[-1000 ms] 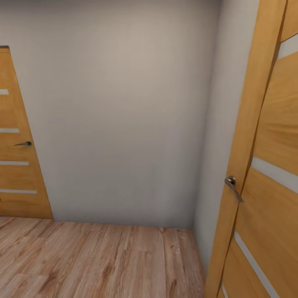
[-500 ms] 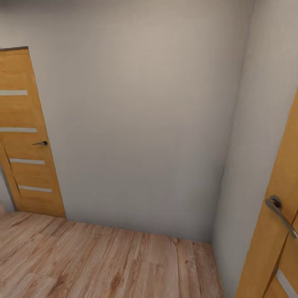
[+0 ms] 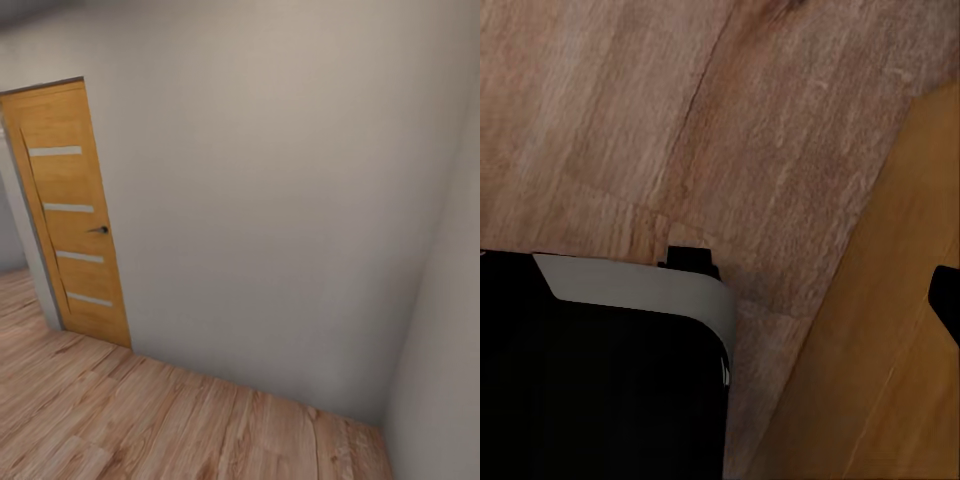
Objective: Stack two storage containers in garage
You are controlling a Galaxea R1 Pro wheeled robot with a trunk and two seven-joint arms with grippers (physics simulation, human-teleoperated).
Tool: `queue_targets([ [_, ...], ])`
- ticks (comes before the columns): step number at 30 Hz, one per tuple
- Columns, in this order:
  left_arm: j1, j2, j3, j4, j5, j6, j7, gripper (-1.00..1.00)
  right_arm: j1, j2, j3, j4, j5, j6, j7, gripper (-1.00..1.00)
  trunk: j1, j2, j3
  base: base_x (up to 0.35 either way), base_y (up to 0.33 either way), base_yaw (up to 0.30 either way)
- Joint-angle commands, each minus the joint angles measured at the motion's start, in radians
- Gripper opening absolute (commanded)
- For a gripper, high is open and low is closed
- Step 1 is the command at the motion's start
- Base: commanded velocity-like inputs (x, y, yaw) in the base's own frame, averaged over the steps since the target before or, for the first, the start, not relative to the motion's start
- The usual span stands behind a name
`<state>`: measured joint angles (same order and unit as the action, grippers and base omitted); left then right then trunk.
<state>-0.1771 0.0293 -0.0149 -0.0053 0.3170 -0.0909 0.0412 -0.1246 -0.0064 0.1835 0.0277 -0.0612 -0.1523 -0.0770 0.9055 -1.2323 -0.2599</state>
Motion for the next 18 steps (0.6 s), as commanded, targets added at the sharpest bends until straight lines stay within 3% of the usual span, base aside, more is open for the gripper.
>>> queue_targets([
  [1, -0.001, -0.001, -0.002, 0.001, 0.004, -0.003, 0.002, 1.0, -0.001, 0.0, 0.008, 0.003, -0.006, -0.006, -0.002, 1.0, 0.001, -0.001, -0.001, 0.322, 0.0, 0.27],
  [18, -0.001, 0.0, -0.002, 0.001, 0.004, -0.003, 0.002, 1.0, -0.001, 0.0, 0.008, 0.003, -0.006, -0.006, -0.003, 1.0, 0.001, -0.001, -0.001, 0.322, 0.0, 0.27],
])
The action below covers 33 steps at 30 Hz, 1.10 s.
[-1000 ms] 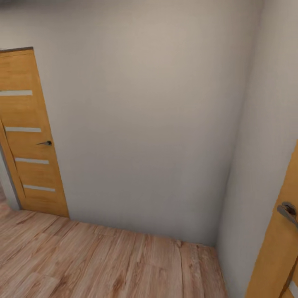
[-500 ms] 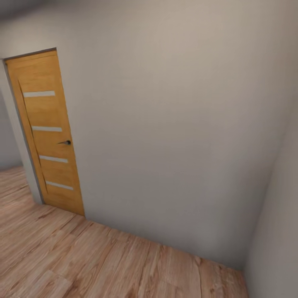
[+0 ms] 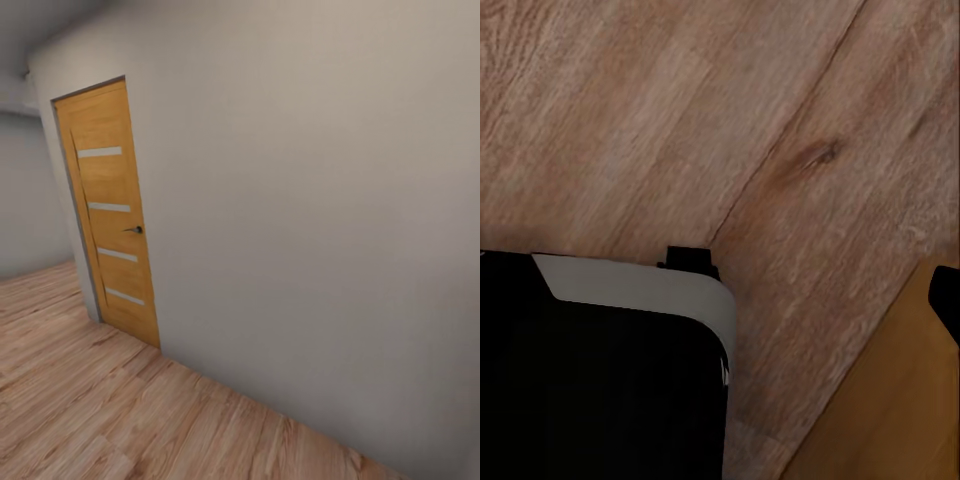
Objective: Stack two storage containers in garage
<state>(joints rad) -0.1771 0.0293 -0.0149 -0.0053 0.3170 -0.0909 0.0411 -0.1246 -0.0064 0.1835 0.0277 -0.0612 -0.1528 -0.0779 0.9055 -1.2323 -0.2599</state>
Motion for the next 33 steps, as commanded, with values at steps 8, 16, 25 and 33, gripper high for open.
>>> queue_targets([
  [8, -0.001, 0.0, -0.002, 0.001, 0.005, 0.002, 0.002, 1.0, -0.001, 0.0, 0.008, 0.003, -0.006, -0.005, -0.002, 1.0, 0.001, -0.001, -0.001, 0.322, 0.0, 0.27],
  [16, -0.001, 0.0, -0.002, 0.001, 0.005, 0.002, 0.002, 1.0, -0.001, 0.0, 0.008, 0.003, -0.007, -0.007, -0.002, 1.0, 0.001, -0.001, -0.001, 0.322, 0.0, 0.27],
  [25, -0.001, 0.0, -0.002, 0.001, 0.005, 0.003, 0.002, 1.0, -0.001, 0.0, 0.008, 0.003, -0.007, -0.007, -0.002, 1.0, 0.001, -0.001, -0.001, 0.322, 0.0, 0.27],
  [33, -0.001, 0.001, -0.002, 0.001, 0.005, 0.003, 0.002, 1.0, -0.001, 0.0, 0.008, 0.003, -0.006, -0.008, -0.002, 1.0, 0.001, -0.001, -0.001, 0.322, 0.0, 0.27],
])
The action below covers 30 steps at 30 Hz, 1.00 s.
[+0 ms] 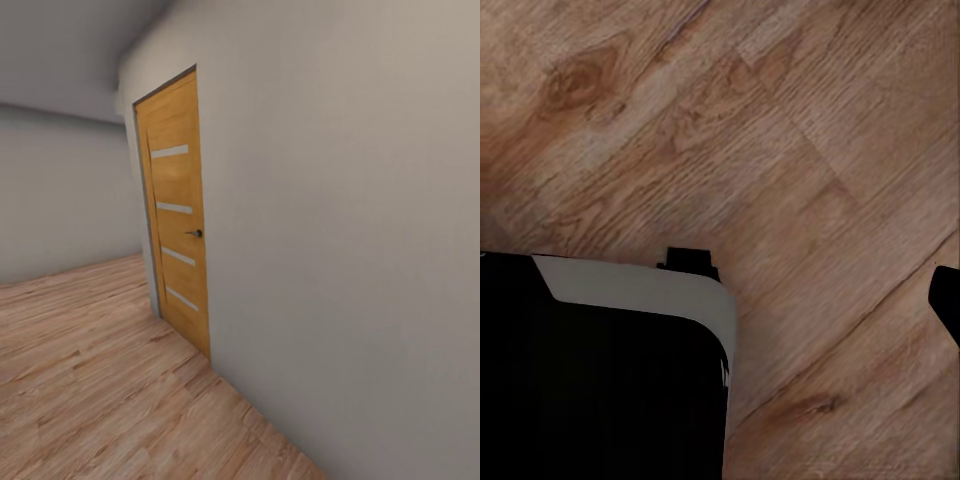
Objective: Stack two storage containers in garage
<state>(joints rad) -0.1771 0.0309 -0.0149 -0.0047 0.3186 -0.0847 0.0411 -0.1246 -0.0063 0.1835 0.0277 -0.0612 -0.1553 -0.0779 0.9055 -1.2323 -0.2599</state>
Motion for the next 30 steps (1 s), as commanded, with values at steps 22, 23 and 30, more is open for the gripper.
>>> queue_targets([
  [22, -0.001, -0.002, -0.002, 0.001, 0.004, -0.006, 0.002, 1.0, -0.001, 0.0, 0.008, 0.003, -0.006, -0.006, -0.002, 1.0, 0.001, -0.001, -0.001, 0.322, 0.0, 0.27],
  [23, -0.001, -0.002, -0.002, 0.001, 0.004, -0.006, 0.002, 1.0, -0.001, 0.0, 0.008, 0.003, -0.006, -0.006, -0.002, 1.0, 0.001, -0.001, -0.001, 0.322, 0.0, 0.27],
  [30, -0.001, -0.002, -0.002, 0.001, 0.004, -0.007, 0.002, 1.0, -0.001, 0.0, 0.008, 0.003, -0.006, -0.006, -0.002, 1.0, 0.001, -0.001, -0.001, 0.322, 0.0, 0.27],
])
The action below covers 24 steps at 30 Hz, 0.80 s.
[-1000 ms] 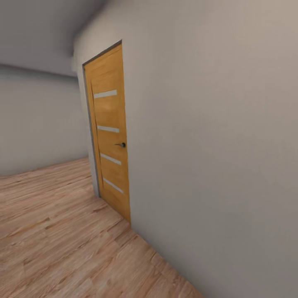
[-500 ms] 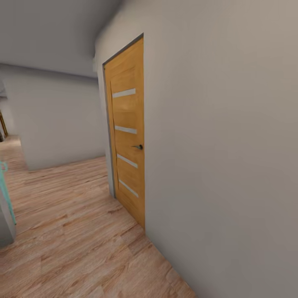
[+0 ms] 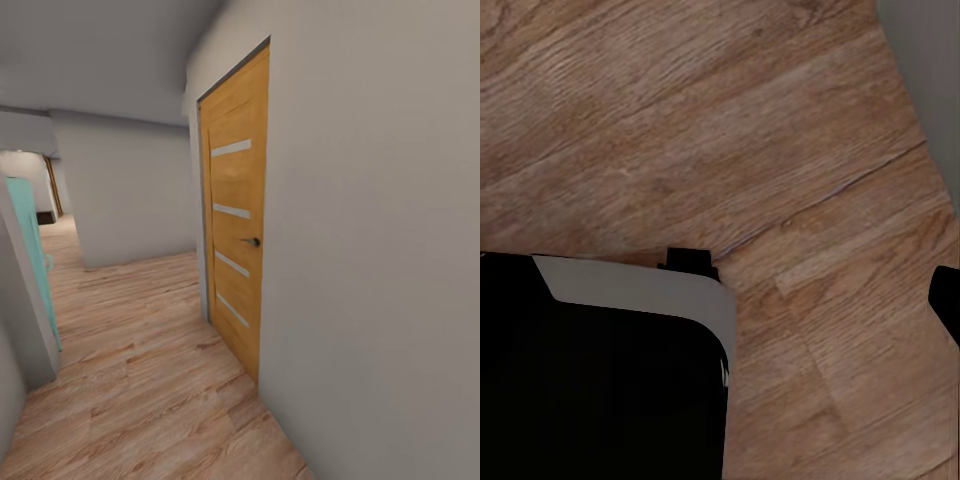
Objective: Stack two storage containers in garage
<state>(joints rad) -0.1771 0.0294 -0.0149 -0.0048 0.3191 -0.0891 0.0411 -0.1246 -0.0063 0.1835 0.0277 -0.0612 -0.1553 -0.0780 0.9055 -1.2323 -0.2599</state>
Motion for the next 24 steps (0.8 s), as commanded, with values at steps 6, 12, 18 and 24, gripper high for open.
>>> queue_targets([
  [6, -0.001, 0.0, -0.002, 0.001, 0.004, -0.003, 0.002, 1.0, -0.001, 0.0, 0.008, 0.003, -0.006, -0.006, -0.002, 1.0, 0.001, -0.001, -0.001, 0.322, 0.0, 0.27],
  [12, -0.001, 0.0, -0.002, 0.001, 0.003, -0.003, 0.002, 1.0, -0.001, 0.0, 0.008, 0.003, -0.006, -0.006, -0.002, 1.0, 0.001, -0.001, -0.001, 0.322, 0.0, 0.27],
  [18, -0.001, 0.0, -0.002, 0.001, 0.004, -0.003, 0.002, 1.0, -0.001, 0.0, 0.008, 0.003, -0.006, -0.005, -0.002, 1.0, 0.001, -0.001, -0.001, 0.322, 0.0, 0.27],
  [24, -0.001, 0.0, -0.002, 0.001, 0.004, -0.003, 0.002, 1.0, -0.001, 0.0, 0.008, 0.003, -0.006, -0.004, -0.002, 1.0, 0.001, -0.001, -0.001, 0.322, 0.0, 0.27],
])
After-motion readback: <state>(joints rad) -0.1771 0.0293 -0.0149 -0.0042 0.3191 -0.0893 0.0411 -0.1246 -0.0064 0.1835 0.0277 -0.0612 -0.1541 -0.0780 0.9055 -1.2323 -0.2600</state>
